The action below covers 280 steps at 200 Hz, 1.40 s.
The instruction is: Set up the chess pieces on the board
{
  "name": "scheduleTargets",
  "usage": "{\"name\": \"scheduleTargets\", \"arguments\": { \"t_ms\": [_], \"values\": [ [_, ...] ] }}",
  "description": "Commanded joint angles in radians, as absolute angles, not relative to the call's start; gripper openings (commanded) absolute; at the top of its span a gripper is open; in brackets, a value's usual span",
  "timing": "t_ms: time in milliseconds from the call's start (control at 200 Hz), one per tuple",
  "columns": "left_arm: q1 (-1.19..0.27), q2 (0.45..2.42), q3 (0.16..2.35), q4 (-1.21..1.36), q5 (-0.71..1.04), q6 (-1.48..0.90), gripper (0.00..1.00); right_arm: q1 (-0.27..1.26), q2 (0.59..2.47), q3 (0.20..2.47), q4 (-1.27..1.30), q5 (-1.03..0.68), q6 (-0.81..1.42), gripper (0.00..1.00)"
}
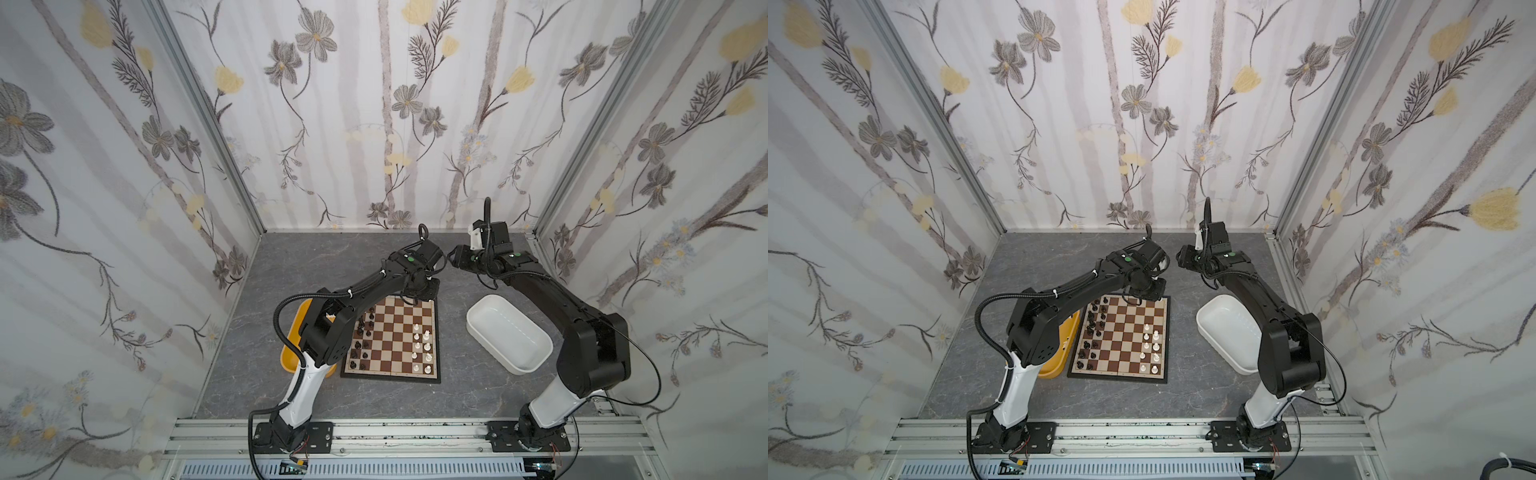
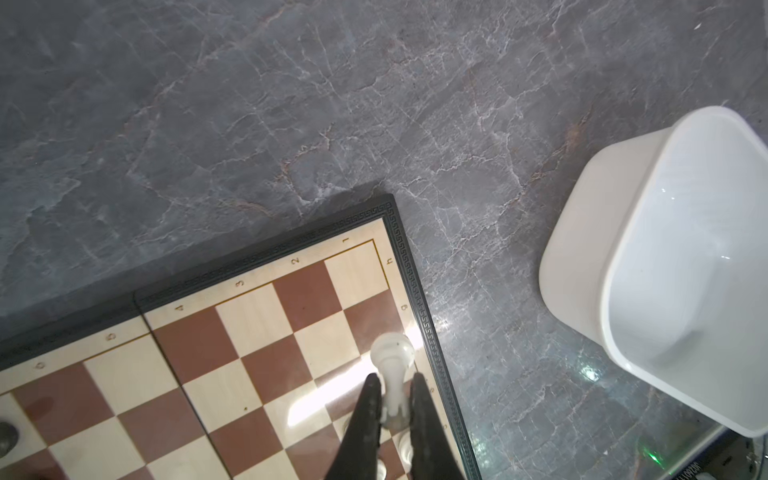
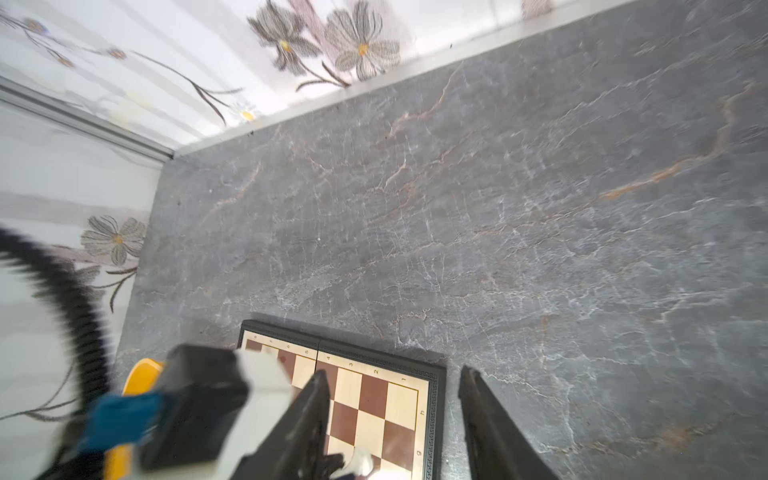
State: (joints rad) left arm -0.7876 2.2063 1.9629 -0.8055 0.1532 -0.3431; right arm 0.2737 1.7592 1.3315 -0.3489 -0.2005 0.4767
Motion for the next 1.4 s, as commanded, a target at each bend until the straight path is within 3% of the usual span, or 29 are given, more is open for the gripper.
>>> {"name": "scheduleTargets", "arguments": {
  "t_ms": [0,235,545,714,909,1394],
  "values": [
    [-0.791,2.259,2.019,-0.850,0.105,-0.340,0.12,0.267,1.656,1.267,-0.328,-0.176,0.490,0.61],
    [-0.801,2.363,2.127,-0.928,0.046,-0.330,0.12,0.240,1.444,1.119,-0.321,-0.186,0.488,0.72],
    [-0.812,2.418,2.195,-0.996,0.004,-0.330,0.14,0.220,1.388,1.065,-0.321,-0.199,0.478,0.80],
    [-0.814,2.427,2.204,-1.005,-0.001,-0.329,0.16,0.216,1.396,1.065,-0.314,-0.211,0.476,0.80],
    [-0.813,2.436,2.209,-0.997,0.012,-0.327,0.26,0.216,1.398,1.060,-0.308,-0.219,0.476,0.81],
    [-0.813,2.497,2.300,-1.023,0.019,-0.341,0.19,0.209,1.394,1.054,-0.306,-0.236,0.476,0.81]
  ]
}}
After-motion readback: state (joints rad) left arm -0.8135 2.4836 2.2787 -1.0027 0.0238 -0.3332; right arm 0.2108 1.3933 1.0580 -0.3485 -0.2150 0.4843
